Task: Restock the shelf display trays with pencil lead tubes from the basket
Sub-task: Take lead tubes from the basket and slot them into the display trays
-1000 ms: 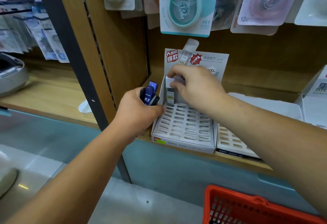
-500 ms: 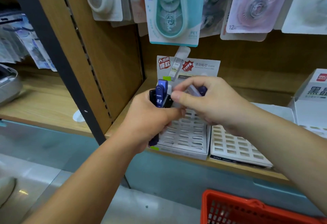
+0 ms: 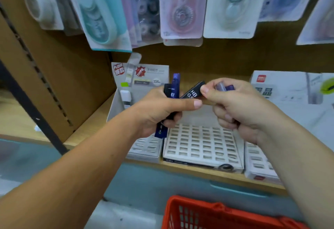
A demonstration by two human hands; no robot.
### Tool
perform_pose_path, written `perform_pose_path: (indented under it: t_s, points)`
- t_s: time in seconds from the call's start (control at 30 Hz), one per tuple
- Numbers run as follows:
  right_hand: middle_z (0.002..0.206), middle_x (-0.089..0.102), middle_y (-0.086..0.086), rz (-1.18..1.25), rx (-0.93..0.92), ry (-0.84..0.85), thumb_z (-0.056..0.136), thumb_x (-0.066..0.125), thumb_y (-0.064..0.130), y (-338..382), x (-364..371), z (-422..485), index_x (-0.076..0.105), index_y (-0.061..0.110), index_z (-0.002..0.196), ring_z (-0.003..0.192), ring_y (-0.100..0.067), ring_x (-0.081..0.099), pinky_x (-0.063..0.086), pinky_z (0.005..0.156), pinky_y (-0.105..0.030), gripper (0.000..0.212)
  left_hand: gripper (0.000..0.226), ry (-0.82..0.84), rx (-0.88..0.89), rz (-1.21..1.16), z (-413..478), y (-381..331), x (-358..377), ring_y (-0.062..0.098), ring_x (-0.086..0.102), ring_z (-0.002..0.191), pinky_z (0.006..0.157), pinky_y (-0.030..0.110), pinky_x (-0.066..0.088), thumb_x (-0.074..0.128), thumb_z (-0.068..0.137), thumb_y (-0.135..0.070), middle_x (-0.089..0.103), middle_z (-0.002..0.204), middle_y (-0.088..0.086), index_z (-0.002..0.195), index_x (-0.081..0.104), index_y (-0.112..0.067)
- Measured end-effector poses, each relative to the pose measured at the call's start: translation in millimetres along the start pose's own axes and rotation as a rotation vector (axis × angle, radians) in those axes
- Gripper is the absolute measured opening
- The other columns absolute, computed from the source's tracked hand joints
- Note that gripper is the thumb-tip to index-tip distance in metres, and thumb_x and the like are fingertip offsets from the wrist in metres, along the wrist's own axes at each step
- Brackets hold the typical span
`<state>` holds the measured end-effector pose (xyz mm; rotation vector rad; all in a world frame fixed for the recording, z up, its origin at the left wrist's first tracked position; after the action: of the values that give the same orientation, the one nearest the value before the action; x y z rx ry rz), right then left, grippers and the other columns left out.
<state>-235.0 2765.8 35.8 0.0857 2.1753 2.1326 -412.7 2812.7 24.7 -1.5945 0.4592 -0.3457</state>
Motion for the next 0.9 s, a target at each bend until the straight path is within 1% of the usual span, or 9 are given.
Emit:
perform_pose_path:
  t_s: [0.1, 0.2, 0.33, 0.47, 0.57, 0.67, 0.8, 0.83, 0.9]
  points:
    - [0.059, 0.039, -0.007, 0.064, 0.002, -0.077, 0.102, 0.066, 0.022, 2.2, -26.1, 3.2, 0.062, 0.013, 0.103, 0.038, -0.011, 0.026, 0.020, 0.039, -0.020, 0.010, 0.039, -0.083, 0.005, -0.078, 7.0, 0.9, 6.0, 0.012, 0.043, 0.051, 0.040, 0.021, 0.025, 0.081, 0.083, -0.031, 0.049, 0.065, 0.001, 0.100, 0.052, -0.011]
    - [0.053, 0.037, -0.004, 0.046, -0.043, -0.091, 0.104, 0.063, 0.021, -0.3, -36.4, 2.2, 0.059, 0.012, 0.102, 0.038, -0.013, 0.025, 0.020, 0.039, -0.021, 0.010, 0.027, -0.167, 0.055, 0.025, 6.0, 4.8, 11.2, 0.018, 0.041, 0.050, 0.041, 0.024, 0.029, 0.074, 0.095, -0.027, 0.052, 0.059, 0.007, 0.098, 0.055, -0.007]
    - [0.060, 0.040, -0.009, 0.031, -0.081, -0.113, 0.104, 0.063, 0.022, -7.5, -39.4, 1.9, 0.059, 0.013, 0.103, 0.039, -0.013, 0.026, 0.022, 0.040, -0.023, 0.010, 0.028, -0.166, 0.094, 0.193, 6.4, -0.1, 16.4, 0.021, 0.053, 0.060, 0.048, 0.029, 0.040, 0.080, 0.091, -0.028, 0.061, 0.067, 0.011, 0.102, 0.066, -0.007]
    - [0.073, 0.054, -0.016, 0.036, -0.153, -0.141, 0.099, 0.070, 0.021, -6.0, -55.3, -0.7, 0.066, 0.020, 0.109, 0.040, -0.015, 0.029, 0.023, 0.042, -0.024, 0.011, 0.014, -0.106, 0.133, 0.190, 7.2, -8.1, 34.1, 0.017, 0.056, 0.059, 0.049, 0.028, 0.041, 0.078, 0.092, -0.023, 0.064, 0.068, 0.009, 0.095, 0.069, -0.013]
    - [0.063, 0.056, -0.004, -0.022, -0.230, -0.149, 0.092, 0.078, 0.017, -0.5, -75.8, -8.6, 0.072, 0.020, 0.108, 0.038, -0.014, 0.031, 0.024, 0.044, -0.024, 0.017, 0.012, -0.067, 0.157, 0.199, 11.2, -10.6, 59.1, 0.019, 0.055, 0.060, 0.050, 0.029, 0.040, 0.077, 0.093, -0.025, 0.065, 0.068, 0.010, 0.095, 0.070, -0.015]
    - [0.067, 0.062, 0.001, -0.165, -0.291, -0.196, 0.090, 0.079, 0.017, 11.4, -108.0, -19.5, 0.076, 0.021, 0.099, 0.043, -0.013, 0.036, 0.026, 0.045, -0.025, 0.010, 0.014, -0.076, 0.164, 0.229, 16.4, -12.8, 88.6, 0.015, 0.054, 0.054, 0.052, 0.029, 0.042, 0.076, 0.094, -0.029, 0.067, 0.066, 0.009, 0.100, 0.071, -0.017]
    - [0.087, 0.073, 0.011, -0.447, -0.349, -0.244, 0.091, 0.079, 0.024, 17.9, -151.3, -31.9, 0.077, 0.029, 0.094, 0.059, 0.000, 0.060, 0.044, 0.048, -0.015, 0.006, 0.009, -0.107, 0.189, 0.244, 25.9, -11.8, 125.3, 0.014, 0.061, 0.057, 0.052, 0.029, 0.046, 0.074, 0.096, -0.032, 0.074, 0.073, 0.007, 0.098, 0.071, -0.023]
    - [0.089, 0.074, 0.014, -0.479, -0.368, -0.264, 0.090, 0.079, 0.022, 16.8, -160.8, -33.4, 0.077, 0.029, 0.093, 0.069, 0.002, 0.065, 0.050, 0.054, -0.014, 0.007, 0.009, -0.107, 0.186, 0.255, 27.9, -11.0, 132.5, 0.013, 0.063, 0.058, 0.052, 0.027, 0.047, 0.073, 0.096, -0.033, 0.075, 0.076, 0.006, 0.099, 0.071, -0.024]
    - [0.091, 0.074, 0.013, -0.545, -0.411, -0.315, 0.089, 0.081, 0.018, 13.0, -179.5, -35.3, 0.078, 0.028, 0.092, 0.085, -0.002, 0.068, 0.060, 0.072, -0.022, 0.011, 0.010, -0.084, 0.172, 0.280, 29.8, -9.6, 145.2, 0.012, 0.064, 0.058, 0.052, 0.026, 0.048, 0.071, 0.097, -0.033, 0.076, 0.077, 0.005, 0.100, 0.071, -0.023]
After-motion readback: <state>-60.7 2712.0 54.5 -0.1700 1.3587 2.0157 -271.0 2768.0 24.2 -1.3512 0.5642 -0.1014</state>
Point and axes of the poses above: each hand's wrist, its own z-axis towards the middle knuckle, its own x-axis out of the palm, y = z × x, the point moved 2 cm from there along z, towards the middle knuckle
